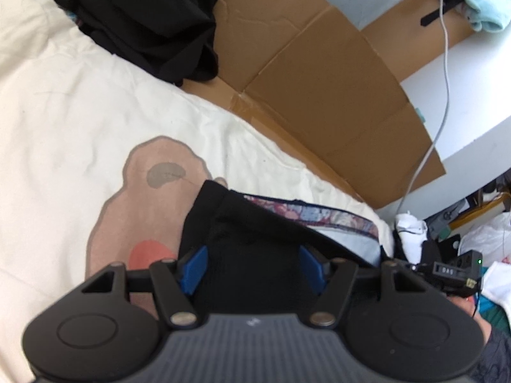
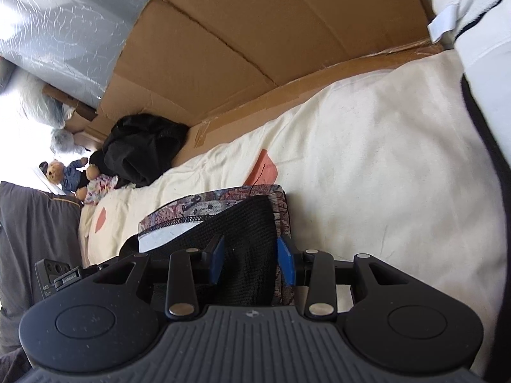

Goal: Fold clothes

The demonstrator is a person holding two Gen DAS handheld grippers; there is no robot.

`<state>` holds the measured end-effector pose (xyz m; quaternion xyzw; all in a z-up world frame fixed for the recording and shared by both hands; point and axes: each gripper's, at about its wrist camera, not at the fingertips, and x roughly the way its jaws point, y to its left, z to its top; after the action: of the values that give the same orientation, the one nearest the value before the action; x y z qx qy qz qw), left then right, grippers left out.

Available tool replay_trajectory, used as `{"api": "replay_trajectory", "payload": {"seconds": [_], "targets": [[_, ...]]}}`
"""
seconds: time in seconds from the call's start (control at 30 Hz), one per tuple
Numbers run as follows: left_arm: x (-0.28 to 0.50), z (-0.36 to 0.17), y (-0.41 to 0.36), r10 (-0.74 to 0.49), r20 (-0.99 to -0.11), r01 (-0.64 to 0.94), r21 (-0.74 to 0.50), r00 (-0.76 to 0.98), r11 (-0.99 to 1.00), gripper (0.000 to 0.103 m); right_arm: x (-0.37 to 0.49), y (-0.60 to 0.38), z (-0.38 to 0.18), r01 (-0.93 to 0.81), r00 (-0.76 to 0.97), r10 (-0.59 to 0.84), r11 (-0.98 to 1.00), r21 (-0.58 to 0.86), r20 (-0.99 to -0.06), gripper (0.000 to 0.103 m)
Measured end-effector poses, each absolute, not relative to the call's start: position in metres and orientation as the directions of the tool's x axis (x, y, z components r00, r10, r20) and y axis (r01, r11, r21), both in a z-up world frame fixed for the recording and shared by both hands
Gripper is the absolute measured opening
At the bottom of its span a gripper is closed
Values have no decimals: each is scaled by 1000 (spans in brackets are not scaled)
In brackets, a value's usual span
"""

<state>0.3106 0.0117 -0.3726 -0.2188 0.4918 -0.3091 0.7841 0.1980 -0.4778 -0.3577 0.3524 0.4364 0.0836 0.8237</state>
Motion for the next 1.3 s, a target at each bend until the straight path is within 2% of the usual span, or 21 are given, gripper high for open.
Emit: {"api": "replay_trajectory", "payload": {"seconds": [0.03, 0.07, 0.1, 0.13, 0.17, 0.2, 0.27, 0.3, 0.53, 0.77, 0.93, 0.97, 1.0, 1.1, 1.3], "targets": [[311, -373, 10, -698, -639, 276, -642, 323, 715, 63, 200, -476, -359, 171, 603, 439, 744, 646, -666, 41], [312, -373, 6, -683, -654, 295, -617, 325, 730, 43, 201, -475, -359, 169, 602, 433, 752, 637, -671, 41], [312, -372, 2, -662, -673, 319, -581, 329, 749, 11, 202, -474, -359, 168, 602, 432, 754, 635, -672, 40], [312, -371, -2, -640, -692, 343, -543, 334, 766, 3, 204, -471, -360, 159, 600, 428, 764, 625, -676, 40], [313, -372, -3, -634, -697, 345, -535, 336, 771, 5, 205, -470, -359, 150, 600, 427, 771, 619, -677, 37], [315, -373, -2, -634, -696, 339, -539, 337, 771, 4, 205, -470, -359, 148, 600, 426, 773, 617, -677, 25], [317, -372, 2, -645, -678, 320, -561, 352, 764, 3, 205, -467, -354, 126, 594, 411, 801, 585, -691, 10], [317, -370, 5, -651, -670, 307, -574, 357, 759, 2, 205, -467, -353, 126, 594, 407, 804, 581, -694, 7], [316, -355, 24, -654, -644, 249, -610, 398, 752, 1, 194, -480, -339, 137, 623, 370, 816, 562, -689, 5], [318, -350, 29, -636, -664, 248, -589, 394, 769, 4, 190, -488, -333, 145, 646, 369, 800, 582, -668, 5], [314, -352, 19, -624, -676, 257, -570, 392, 780, 28, 192, -487, -334, 156, 644, 383, 782, 604, -662, 9], [313, -352, 18, -624, -677, 259, -569, 391, 780, 38, 191, -486, -334, 153, 646, 384, 782, 605, -660, 11], [312, -352, 17, -624, -677, 264, -567, 391, 780, 46, 191, -486, -334, 152, 646, 384, 782, 605, -659, 18], [309, -347, 16, -626, -673, 285, -559, 394, 779, 53, 188, -483, -330, 147, 648, 376, 791, 593, -662, 41], [306, -332, 11, -593, -697, 290, -517, 404, 805, 59, 180, -481, -317, 145, 662, 339, 817, 559, -668, 48]]}}
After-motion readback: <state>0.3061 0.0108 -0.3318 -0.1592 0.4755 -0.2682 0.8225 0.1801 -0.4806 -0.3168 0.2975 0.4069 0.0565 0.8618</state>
